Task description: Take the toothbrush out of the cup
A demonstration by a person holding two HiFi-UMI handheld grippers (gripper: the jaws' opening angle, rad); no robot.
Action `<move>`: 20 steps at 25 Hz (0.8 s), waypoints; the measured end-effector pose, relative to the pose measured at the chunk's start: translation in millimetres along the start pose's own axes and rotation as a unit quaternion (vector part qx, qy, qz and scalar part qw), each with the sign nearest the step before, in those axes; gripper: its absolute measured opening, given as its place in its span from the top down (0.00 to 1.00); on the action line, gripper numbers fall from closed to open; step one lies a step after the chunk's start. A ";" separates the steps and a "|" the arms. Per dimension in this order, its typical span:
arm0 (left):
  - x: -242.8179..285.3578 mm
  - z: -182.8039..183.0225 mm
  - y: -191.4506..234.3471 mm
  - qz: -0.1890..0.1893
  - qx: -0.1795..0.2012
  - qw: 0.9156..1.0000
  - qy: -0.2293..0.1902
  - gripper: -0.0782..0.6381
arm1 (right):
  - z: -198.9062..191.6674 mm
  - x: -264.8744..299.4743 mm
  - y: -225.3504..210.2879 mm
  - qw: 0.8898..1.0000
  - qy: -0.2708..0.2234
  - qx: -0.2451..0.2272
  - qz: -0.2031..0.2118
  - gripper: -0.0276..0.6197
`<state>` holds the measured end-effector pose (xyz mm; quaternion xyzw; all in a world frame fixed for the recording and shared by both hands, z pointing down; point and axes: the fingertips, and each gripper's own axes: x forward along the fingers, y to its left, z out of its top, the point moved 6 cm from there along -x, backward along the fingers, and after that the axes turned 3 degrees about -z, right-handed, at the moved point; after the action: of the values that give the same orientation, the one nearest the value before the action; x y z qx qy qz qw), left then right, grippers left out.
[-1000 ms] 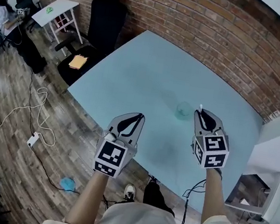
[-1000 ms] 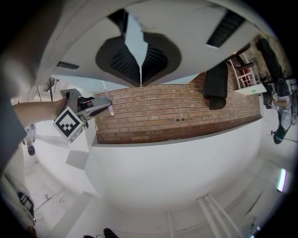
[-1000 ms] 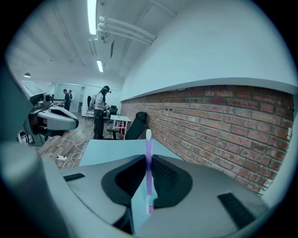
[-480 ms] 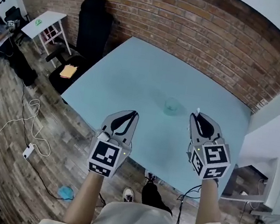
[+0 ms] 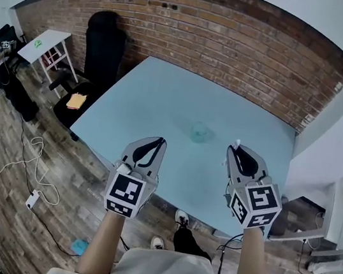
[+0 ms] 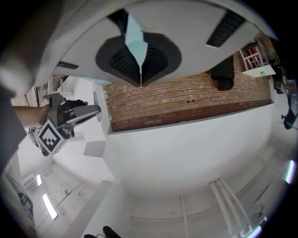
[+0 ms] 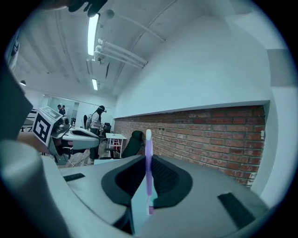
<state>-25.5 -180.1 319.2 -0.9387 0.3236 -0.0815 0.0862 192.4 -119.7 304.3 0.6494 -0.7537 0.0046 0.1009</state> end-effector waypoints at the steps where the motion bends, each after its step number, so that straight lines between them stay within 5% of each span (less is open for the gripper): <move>1: -1.5 3.7 -1.6 -0.002 0.002 1.000 -0.003 0.85 | 2.8 -4.9 0.6 1.000 -0.003 0.002 -0.002 0.91; 20: -26.3 41.1 -16.7 -0.018 0.036 0.999 -0.034 0.85 | 28.0 -49.5 18.4 0.999 -0.038 -0.007 -0.016 0.91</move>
<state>-27.5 -146.4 280.4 -0.9429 0.3004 -0.0629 0.1292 177.1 -72.3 271.4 0.6605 -0.7465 -0.0269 0.0765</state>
